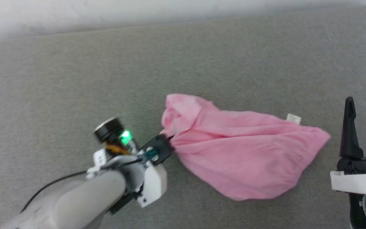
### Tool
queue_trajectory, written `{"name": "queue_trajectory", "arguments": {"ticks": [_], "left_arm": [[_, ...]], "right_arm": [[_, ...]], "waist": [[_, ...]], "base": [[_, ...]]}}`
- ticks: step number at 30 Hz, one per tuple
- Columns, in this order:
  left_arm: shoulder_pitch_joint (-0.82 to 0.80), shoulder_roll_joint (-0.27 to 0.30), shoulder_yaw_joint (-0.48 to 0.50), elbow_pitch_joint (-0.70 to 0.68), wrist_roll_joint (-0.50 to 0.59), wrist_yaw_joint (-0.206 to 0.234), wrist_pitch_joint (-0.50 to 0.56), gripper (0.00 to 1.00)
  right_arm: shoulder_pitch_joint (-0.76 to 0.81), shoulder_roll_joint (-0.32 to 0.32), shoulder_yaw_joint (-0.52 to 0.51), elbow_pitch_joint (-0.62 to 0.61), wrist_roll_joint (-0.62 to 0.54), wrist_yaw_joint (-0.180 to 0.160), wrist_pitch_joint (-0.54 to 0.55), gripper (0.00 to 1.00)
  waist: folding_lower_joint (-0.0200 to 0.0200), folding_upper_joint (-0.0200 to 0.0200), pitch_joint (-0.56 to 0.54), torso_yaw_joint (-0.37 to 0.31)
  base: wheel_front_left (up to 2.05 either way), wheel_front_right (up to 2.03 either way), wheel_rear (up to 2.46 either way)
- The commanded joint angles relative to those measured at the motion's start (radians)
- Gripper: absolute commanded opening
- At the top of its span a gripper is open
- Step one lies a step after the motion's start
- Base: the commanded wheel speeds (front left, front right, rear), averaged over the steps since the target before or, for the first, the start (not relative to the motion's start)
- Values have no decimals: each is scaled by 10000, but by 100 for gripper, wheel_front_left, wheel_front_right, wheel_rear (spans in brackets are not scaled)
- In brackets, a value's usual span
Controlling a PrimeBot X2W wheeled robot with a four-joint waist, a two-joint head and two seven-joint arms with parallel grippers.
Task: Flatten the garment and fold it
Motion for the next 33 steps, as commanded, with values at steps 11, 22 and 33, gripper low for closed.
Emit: {"name": "queue_trajectory", "arguments": {"ticks": [11,22,33], "left_arm": [[2997,1166,-101,-1024,-1316,1383,364,0],[2980,2107,683,-1627,-1935,1502,84,100],[533,3423,1787,-3249,-1879,921,1515,100]], "right_arm": [[436,40,146,381,8,-9,-45,100],[645,-6,-4,504,-38,-9,-45,100],[538,29,121,531,-36,-9,-45,100]], "waist": [[0,0,-792,1247],[0,0,-1193,1682],[0,0,-1260,1770]], "base": [[0,0,0],[0,0,0],[0,0,0]]}}
